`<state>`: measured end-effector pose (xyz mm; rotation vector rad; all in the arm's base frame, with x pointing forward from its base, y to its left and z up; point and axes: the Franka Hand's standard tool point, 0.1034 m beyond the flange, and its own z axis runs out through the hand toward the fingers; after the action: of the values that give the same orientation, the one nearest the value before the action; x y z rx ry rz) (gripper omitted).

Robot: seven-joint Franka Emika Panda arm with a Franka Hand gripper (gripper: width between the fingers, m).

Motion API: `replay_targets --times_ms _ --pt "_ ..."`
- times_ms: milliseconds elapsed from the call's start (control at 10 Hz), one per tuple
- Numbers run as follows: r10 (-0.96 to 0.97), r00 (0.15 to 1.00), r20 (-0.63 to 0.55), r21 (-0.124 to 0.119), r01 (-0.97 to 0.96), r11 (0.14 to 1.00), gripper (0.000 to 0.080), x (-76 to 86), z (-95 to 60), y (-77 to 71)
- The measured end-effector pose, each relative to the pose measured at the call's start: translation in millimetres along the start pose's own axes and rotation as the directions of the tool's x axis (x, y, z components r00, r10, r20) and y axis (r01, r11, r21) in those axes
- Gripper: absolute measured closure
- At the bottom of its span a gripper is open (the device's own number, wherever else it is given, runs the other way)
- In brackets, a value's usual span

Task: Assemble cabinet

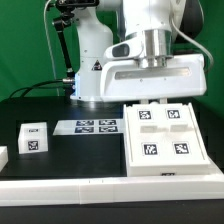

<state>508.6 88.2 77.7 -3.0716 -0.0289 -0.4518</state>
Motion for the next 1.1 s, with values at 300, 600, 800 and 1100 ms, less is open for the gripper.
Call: replay_targets --times_ms 300,600,800,1100 --pt "0.006 1.0 0.012 0.029 -0.006 1.0 0.0797 12.4 -25.3 -7.0" --pt "0.005 1.0 0.017 0.024 -0.006 1.0 0.0797 8.6 -21.2 -5.5" --pt "0.005 1.0 0.017 0.024 -0.006 1.0 0.0797 8.3 -21.1 -5.5" --pt "0.012 0.999 0.052 0.04 -0.014 0.999 0.0797 29.1 -26.8 -5.6"
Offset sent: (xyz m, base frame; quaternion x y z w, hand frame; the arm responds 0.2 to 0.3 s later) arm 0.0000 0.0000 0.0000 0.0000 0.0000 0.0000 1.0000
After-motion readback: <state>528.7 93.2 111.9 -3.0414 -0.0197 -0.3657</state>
